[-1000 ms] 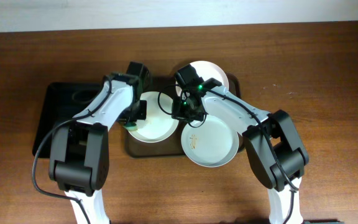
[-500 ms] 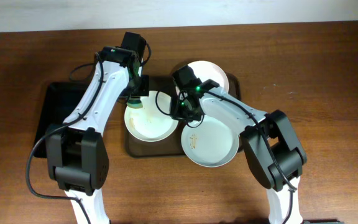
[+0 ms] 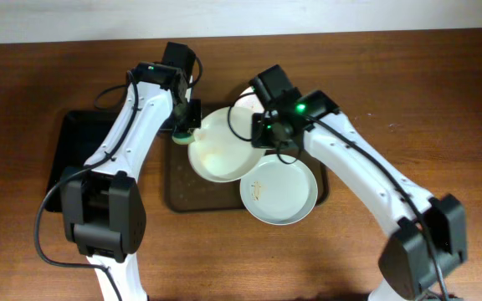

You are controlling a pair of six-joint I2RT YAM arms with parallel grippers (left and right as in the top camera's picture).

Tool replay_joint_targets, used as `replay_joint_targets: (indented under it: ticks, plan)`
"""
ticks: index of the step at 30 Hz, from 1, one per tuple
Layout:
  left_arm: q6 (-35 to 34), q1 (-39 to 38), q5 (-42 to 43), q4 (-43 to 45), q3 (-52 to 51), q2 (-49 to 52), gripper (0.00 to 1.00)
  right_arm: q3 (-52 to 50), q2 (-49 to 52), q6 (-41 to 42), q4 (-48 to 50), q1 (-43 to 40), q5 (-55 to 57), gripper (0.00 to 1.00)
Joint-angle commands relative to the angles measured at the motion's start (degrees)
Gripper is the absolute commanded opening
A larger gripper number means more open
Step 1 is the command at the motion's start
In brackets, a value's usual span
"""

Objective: Clean dirty plates on tray and stack at the side
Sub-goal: 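Lift the pale green plate with the right gripper and place it right of tray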

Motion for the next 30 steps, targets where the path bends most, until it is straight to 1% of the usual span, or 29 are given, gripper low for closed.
replay_joint_targets:
  ticks: [1, 2, 5, 6, 7, 8, 10, 11, 14, 16, 18, 20, 22, 24, 25, 27, 30]
  plan:
    - [0.9, 2.3, 2.2, 1.0, 1.2, -0.2, 0.01, 1.0, -1.8, -2.3, -1.5, 0.0, 12.3, 0.04]
    - [0.9, 3.1, 4.6, 1.3, 1.2, -0.2, 0.01, 1.0, -1.8, -2.3, -1.9, 0.1, 14.1, 0.04]
    - [0.9, 4.9, 10.9, 1.6, 1.1, -0.2, 0.01, 1.0, -1.8, -2.3, -2.5, 2.8, 24.9, 0.04]
    - [0.9, 5.0, 13.4, 1.7, 0.9, -0.2, 0.00, 1.0, -1.8, -2.3, -2.5, 5.9, 34.4, 0.04]
    - [1.0, 4.9, 14.8, 1.7, 0.4, -0.2, 0.00, 1.0, -1.8, -2.2, -2.5, 8.7, 41.5, 0.04]
    - [1.0, 4.9, 14.8, 2.0, -0.2, -0.2, 0.01, 1.0, -1.8, -2.2, -2.4, 11.5, 48.1, 0.04]
    - [0.9, 5.0, 14.8, 2.8, -1.8, -0.2, 0.00, 0.9, -1.8, -2.2, -2.5, 18.7, 65.8, 0.04]
    - [1.0, 5.0, 14.8, 3.0, -2.0, -0.2, 0.01, 0.9, -1.8, -2.2, -2.5, 21.2, 71.1, 0.04]
    - [0.9, 5.0, 14.8, 3.7, -2.0, -0.2, 0.01, 0.9, -1.8, -2.2, -2.5, 26.2, 80.7, 0.04]
    - [0.9, 5.0, 14.8, 3.8, -2.0, -0.2, 0.01, 0.9, -1.8, -2.2, -2.5, 27.3, 82.3, 0.04]
    - [0.9, 5.0, 14.8, 3.8, -2.0, -0.2, 0.00, 0.9, -1.8, -2.0, -2.5, 27.3, 81.9, 0.04]
    - [1.0, 5.0, 14.8, 3.9, -2.0, -0.2, 0.01, 0.9, -1.8, -1.5, -2.5, 27.2, 78.3, 0.04]
    - [1.0, 5.0, 14.7, 4.1, -2.0, -0.2, 0.00, 0.9, -1.8, 2.4, -2.5, 26.6, 72.5, 0.04]
    - [1.0, 5.0, 14.7, 4.1, -2.0, -0.2, 0.00, 0.9, -1.9, 2.6, -2.5, 24.3, 64.9, 0.04]
    - [0.9, 5.0, 14.7, 4.2, -2.0, -0.2, 0.01, 0.9, -2.4, 2.5, -2.5, 21.2, 56.1, 0.04]
    - [1.0, 4.9, 14.5, 4.9, -2.0, -0.2, 0.01, 0.9, -5.7, 1.0, -2.5, 9.5, 33.7, 0.04]
    - [1.0, 4.9, 14.5, 5.6, -2.0, -0.2, 0.01, 0.9, -7.1, -6.7, -2.6, -4.5, 12.8, 0.04]
